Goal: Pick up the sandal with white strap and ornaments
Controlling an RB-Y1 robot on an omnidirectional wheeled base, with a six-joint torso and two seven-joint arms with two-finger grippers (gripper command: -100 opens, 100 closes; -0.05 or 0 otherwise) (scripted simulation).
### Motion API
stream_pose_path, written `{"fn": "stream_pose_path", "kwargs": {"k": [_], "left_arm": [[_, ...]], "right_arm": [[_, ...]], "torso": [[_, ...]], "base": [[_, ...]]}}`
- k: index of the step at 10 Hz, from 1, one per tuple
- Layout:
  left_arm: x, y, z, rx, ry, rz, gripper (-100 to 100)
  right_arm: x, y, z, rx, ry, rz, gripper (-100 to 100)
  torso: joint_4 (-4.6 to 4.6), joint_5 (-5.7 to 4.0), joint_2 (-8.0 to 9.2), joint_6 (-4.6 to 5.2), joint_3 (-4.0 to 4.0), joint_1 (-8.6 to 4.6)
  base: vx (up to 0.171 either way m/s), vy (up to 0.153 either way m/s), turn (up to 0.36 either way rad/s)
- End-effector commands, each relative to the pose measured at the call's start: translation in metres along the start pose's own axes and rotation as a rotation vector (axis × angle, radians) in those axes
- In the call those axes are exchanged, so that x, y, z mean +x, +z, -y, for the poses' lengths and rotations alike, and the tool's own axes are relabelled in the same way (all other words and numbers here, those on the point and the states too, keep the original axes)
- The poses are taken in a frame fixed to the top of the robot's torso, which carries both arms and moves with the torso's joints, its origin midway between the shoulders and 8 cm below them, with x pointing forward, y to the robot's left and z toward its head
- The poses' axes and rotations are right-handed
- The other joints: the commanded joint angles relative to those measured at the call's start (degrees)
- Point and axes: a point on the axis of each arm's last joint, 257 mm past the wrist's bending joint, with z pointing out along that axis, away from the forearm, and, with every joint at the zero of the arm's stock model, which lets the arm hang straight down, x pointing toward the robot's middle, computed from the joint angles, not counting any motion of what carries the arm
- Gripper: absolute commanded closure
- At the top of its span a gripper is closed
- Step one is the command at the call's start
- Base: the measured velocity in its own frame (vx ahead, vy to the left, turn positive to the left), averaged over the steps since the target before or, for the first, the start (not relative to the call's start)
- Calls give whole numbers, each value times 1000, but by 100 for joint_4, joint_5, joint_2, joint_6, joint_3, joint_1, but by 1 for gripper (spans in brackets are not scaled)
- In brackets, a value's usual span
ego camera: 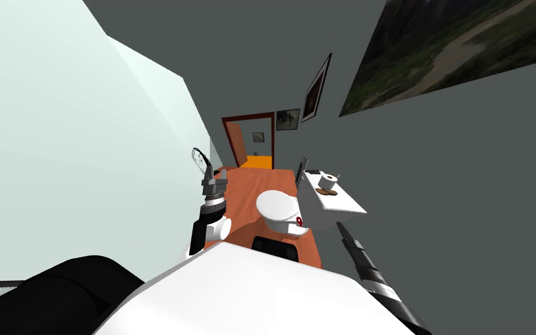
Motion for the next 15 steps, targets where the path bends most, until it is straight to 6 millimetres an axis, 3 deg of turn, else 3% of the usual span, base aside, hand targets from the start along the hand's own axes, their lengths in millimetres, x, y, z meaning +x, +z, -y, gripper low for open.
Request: {"fn": "stream_pose_path", "kwargs": {"k": [1,4,9,11,15], "left_arm": [[0,0,0,0,0,0,0],[0,0,0,0,0,0,0],[0,0,0,0,0,0,0],[0,0,0,0,0,0,0],[0,0,0,0,0,0,0]], "right_arm": [[9,-19,31,59,-107,-67,-100],[17,-41,68,118,-231,-154,-100],[24,-100,133,192,-498,-361,-100],[21,-110,149,219,-518,-391,-100],[11,-162,195,257,-706,-567,-100]], "torso": [[0,0,0,0,0,0],[-1,4,-4,0,-2,15],[-3,2,-15,4,-9,-3],[-5,2,-19,5,-12,0],[-4,5,-18,3,-10,17]], "base": [[-15,182,365],[5,138,184],[44,124,234],[37,81,65],[57,125,215]]}}
